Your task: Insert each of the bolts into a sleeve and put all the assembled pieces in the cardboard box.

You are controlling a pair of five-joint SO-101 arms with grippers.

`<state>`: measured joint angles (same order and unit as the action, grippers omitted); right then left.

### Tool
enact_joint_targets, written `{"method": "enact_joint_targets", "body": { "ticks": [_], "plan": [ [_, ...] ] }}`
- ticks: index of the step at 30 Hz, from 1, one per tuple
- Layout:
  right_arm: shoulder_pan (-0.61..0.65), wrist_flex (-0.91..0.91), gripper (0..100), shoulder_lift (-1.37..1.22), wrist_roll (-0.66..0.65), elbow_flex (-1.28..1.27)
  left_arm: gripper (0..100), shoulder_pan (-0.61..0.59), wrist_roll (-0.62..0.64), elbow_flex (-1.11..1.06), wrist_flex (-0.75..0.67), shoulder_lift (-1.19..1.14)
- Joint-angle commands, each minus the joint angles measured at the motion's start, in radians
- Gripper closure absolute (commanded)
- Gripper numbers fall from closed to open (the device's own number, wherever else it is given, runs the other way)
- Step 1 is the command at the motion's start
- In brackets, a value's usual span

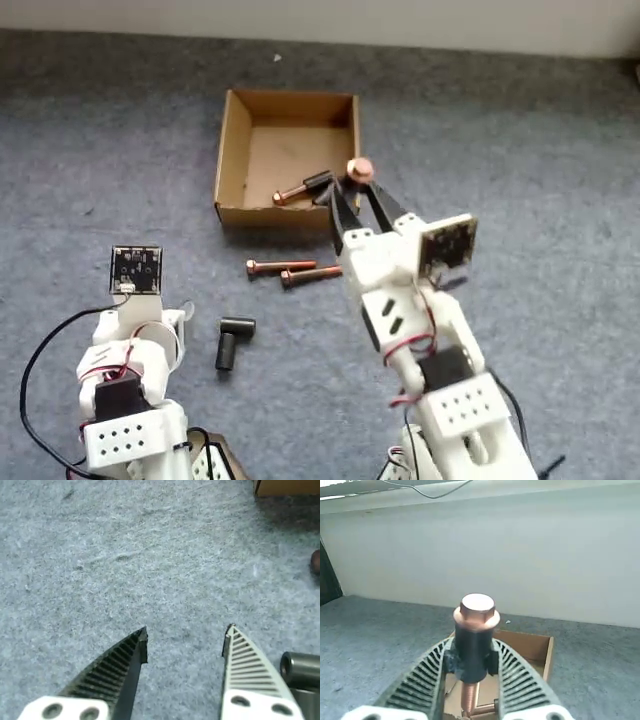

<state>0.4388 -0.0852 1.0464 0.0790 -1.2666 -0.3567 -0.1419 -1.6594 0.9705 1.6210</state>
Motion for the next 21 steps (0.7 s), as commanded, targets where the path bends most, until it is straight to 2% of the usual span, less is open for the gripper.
{"method": "enact_joint_targets", "body": {
  "ticks": [1,4,13,18,21],
  "plan": [
    [-0.013,-0.154,99.5,-0.269,0.006,0.165,74,-0.008,-0.006,0.007,-0.02,0.008],
    [-0.013,-0.206,99.5,-0.466,0.006,0.245,74,-0.008,-0.006,0.007,-0.02,0.008],
    [-0.016,-0.2,99.1,-0.895,0.006,0.495,74,-0.008,-0.006,0.007,-0.018,0.008],
    [-0.016,-0.008,86.9,-0.977,0.011,0.598,74,-0.008,-0.006,0.007,-0.018,0.008],
    [-0.016,0.081,85.4,-0.96,0.012,0.641,74,-0.008,-0.008,0.007,-0.018,0.008]
  ]
}}
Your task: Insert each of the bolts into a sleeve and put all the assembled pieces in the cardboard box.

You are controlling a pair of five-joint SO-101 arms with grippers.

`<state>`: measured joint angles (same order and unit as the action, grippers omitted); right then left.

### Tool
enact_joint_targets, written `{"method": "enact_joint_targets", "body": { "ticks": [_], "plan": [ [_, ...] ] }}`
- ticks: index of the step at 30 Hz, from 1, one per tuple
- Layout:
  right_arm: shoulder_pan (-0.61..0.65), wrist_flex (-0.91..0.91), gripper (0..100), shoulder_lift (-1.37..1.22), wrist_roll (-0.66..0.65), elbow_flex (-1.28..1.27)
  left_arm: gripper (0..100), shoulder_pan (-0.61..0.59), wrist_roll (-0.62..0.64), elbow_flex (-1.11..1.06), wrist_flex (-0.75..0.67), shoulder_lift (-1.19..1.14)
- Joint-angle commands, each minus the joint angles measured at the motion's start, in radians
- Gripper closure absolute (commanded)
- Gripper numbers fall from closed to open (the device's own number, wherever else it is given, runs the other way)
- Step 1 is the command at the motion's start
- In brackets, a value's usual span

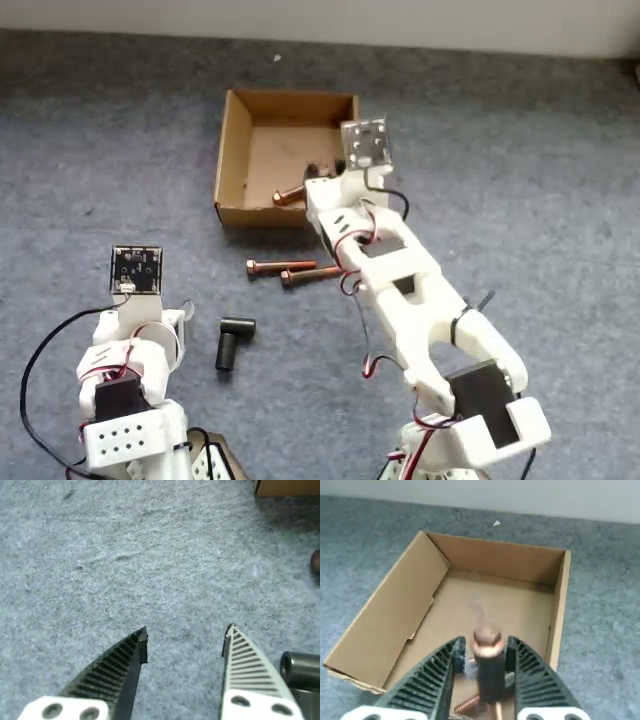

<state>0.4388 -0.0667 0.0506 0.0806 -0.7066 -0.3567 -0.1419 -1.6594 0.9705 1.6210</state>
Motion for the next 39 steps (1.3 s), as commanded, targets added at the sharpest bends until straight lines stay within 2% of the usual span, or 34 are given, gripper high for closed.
{"method": "enact_joint_targets", "body": {
  "ticks": [1,6,12,15,21,25,27,35,39],
  "plan": [
    [-0.015,0.084,85.4,0.048,0.011,0.087,74,-0.008,-0.008,0.007,-0.018,0.008],
    [-0.008,0.171,85.4,0.162,0.011,0.085,74,-0.008,-0.008,0.007,-0.018,0.008],
    [0.033,0.453,85.4,0.344,0.011,0.084,74,-0.088,-0.008,0.016,-0.021,0.008],
    [0.128,0.613,85.4,0.383,0.005,0.084,74,-0.127,-0.008,0.018,-0.021,0.008],
    [0.386,0.811,85.0,0.38,0.003,0.082,74,-0.14,-0.008,0.018,-0.021,0.008],
    [0.524,0.846,84.9,0.38,0.0,0.082,74,-0.14,-0.008,0.025,-0.021,0.008],
    [0.559,0.846,84.9,0.361,-0.044,0.082,74,-0.142,-0.008,0.027,-0.021,0.008],
    [0.618,0.842,84.9,0.117,-0.081,0.113,74,-0.142,-0.008,0.028,-0.02,0.008],
    [0.596,0.845,84.9,0.024,-0.13,0.193,74,-0.142,-0.008,0.027,-0.02,0.008]
  ]
}}
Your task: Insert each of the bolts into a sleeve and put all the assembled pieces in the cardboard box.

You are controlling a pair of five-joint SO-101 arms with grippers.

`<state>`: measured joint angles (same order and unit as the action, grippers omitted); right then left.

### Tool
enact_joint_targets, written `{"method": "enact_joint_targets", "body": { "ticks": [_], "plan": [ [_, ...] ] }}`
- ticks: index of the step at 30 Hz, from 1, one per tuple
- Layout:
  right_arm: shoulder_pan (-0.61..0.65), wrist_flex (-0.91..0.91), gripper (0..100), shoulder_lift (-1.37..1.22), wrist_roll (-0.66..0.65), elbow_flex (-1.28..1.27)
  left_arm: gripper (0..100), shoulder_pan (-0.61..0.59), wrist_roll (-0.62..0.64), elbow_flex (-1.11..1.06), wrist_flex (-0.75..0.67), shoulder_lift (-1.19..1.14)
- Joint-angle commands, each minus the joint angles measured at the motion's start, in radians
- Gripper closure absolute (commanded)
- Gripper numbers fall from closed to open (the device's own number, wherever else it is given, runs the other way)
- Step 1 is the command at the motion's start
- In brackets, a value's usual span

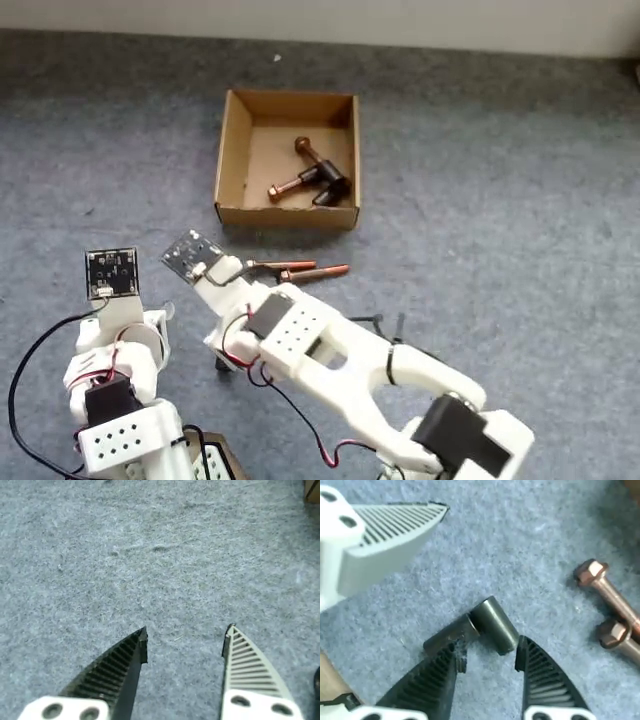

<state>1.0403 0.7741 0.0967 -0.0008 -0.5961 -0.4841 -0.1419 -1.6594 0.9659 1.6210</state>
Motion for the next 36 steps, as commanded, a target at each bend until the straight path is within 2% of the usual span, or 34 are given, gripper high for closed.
{"method": "enact_joint_targets", "body": {
  "ticks": [1,4,20,25,32,36],
  "plan": [
    [-0.015,0.004,84.9,-0.041,-0.075,0.093,74,-0.015,-0.008,0.027,-0.015,0.008],
    [-0.039,0.004,84.9,-0.094,-0.117,0.111,74,-0.015,-0.008,0.025,-0.015,0.008],
    [-0.068,0.007,85.5,-0.343,-0.12,0.213,74,-0.015,-0.008,0.024,-0.015,0.008],
    [-0.074,0.007,99.8,-0.341,-0.12,0.214,74,-0.015,-0.008,0.024,-0.015,0.008],
    [-0.113,0.008,99.5,-0.329,-0.114,0.209,74,-0.015,-0.008,0.024,-0.015,0.008],
    [-0.125,0.059,99.5,-0.211,-0.112,0.185,74,-0.013,-0.008,0.024,-0.015,0.008]
  ]
}}
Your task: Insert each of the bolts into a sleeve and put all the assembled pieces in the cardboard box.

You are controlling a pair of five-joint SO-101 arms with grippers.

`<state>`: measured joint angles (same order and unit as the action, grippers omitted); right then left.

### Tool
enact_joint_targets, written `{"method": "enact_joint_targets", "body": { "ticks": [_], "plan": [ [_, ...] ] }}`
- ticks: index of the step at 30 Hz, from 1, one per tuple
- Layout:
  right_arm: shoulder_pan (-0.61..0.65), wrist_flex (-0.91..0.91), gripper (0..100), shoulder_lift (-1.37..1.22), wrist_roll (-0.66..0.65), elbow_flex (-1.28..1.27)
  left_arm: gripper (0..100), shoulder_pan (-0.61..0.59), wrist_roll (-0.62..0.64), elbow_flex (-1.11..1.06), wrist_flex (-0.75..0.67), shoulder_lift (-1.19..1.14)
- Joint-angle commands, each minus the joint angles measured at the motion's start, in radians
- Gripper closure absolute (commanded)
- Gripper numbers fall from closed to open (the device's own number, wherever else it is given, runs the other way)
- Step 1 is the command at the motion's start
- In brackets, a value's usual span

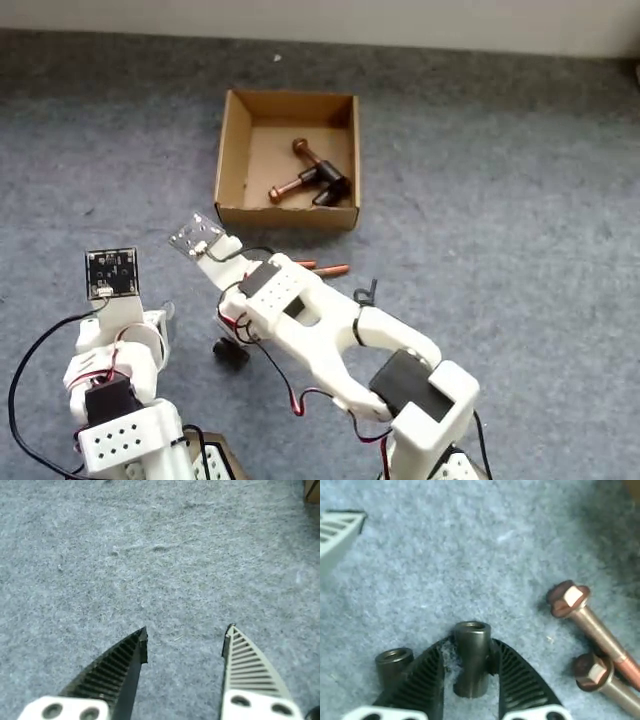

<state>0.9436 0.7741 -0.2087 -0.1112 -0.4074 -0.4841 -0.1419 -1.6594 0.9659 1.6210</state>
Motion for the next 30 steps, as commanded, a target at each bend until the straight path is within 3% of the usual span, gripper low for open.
{"method": "enact_joint_targets", "body": {
  "ticks": [1,9,14,21,25,30],
  "plan": [
    [-0.033,0.082,99.5,0.131,-0.002,-0.019,74,-0.013,-0.008,0.024,-0.015,0.008],
    [-0.117,0.12,99.5,0.375,0.008,-0.182,74,-0.013,-0.008,0.022,-0.014,0.008],
    [-0.202,0.122,99.5,0.627,0.14,-0.306,74,-0.013,-0.008,0.022,-0.015,0.008],
    [-0.361,0.114,99.5,0.898,0.221,-0.49,74,-0.012,-0.006,0.033,-0.018,0.008],
    [-0.463,0.114,99.5,0.947,0.276,-0.544,74,0.041,-0.005,0.088,-0.005,-0.002],
    [-0.564,0.042,99.5,0.949,0.361,-0.616,74,0.156,-0.002,0.225,0.123,-0.002]
  ]
}}
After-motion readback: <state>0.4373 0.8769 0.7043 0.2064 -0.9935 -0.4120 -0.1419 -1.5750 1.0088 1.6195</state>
